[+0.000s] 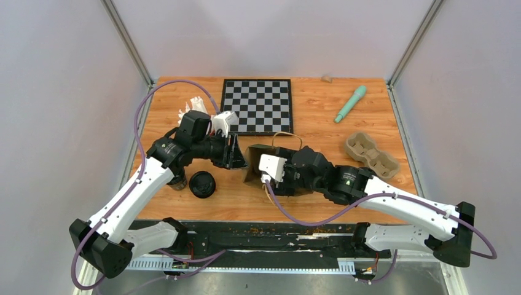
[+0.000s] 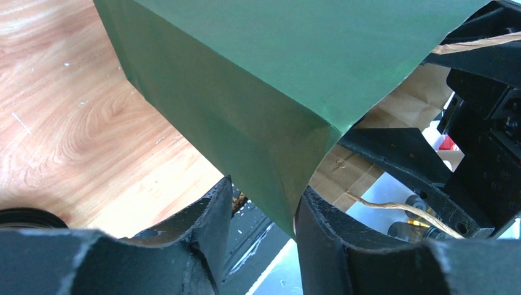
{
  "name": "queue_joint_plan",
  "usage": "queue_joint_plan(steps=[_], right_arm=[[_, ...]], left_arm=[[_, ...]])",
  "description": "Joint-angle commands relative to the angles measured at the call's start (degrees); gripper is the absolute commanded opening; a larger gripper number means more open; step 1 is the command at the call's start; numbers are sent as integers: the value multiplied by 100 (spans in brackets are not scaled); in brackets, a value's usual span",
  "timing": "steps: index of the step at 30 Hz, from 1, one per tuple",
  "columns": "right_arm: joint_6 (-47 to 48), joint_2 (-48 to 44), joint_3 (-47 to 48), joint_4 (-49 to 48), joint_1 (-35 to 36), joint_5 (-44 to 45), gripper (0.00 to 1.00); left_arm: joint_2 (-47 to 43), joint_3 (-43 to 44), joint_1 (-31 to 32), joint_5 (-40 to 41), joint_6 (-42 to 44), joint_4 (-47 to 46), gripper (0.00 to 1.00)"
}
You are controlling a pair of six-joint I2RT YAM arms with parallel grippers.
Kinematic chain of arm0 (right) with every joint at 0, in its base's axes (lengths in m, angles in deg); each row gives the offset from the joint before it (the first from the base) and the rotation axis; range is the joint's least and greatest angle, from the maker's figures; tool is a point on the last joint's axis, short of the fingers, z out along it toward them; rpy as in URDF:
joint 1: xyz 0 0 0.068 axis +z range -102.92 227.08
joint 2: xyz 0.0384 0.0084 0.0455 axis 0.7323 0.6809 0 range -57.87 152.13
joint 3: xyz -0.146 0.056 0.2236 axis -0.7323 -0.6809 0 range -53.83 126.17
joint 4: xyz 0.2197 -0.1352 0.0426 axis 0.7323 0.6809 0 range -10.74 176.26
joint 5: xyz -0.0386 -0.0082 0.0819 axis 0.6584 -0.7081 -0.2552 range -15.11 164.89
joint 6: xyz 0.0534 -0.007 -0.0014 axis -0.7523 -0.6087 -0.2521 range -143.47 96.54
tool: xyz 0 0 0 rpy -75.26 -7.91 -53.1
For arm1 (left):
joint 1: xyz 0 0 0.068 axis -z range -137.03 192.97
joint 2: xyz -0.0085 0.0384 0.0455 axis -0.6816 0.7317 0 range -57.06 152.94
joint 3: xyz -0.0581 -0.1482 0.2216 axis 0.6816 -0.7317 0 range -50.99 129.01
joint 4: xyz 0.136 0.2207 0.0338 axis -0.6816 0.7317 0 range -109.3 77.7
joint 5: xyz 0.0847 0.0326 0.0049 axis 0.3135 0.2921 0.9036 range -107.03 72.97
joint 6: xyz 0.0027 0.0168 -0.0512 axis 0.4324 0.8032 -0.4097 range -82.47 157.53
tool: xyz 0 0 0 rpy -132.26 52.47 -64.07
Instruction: Pack the takeout coffee
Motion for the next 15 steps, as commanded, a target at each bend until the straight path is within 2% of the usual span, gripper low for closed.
queue_joint_plan(steps=[1,2,4,6,9,15], right_arm=[[104,71,99,-415,30,-118,72],[174,104,120,-422,31,-134,72],[336,168,126,-416,29,-147,73],[524,218,112,-442,29,-133,73],[810,248,35,-590,30,-134,73],[1402,392,-234,-1143,29,-216,73]], left_arm=[[-19,14,29,-214,-41,-359,44],[-19,-29,33,-245,-64,-402,38],[-42,-82,35,-307,-107,-519,18],[-60,-112,35,-339,-76,-571,7],[-83,-143,43,-388,-14,-633,1],[-135,-347,44,-453,74,-720,0]])
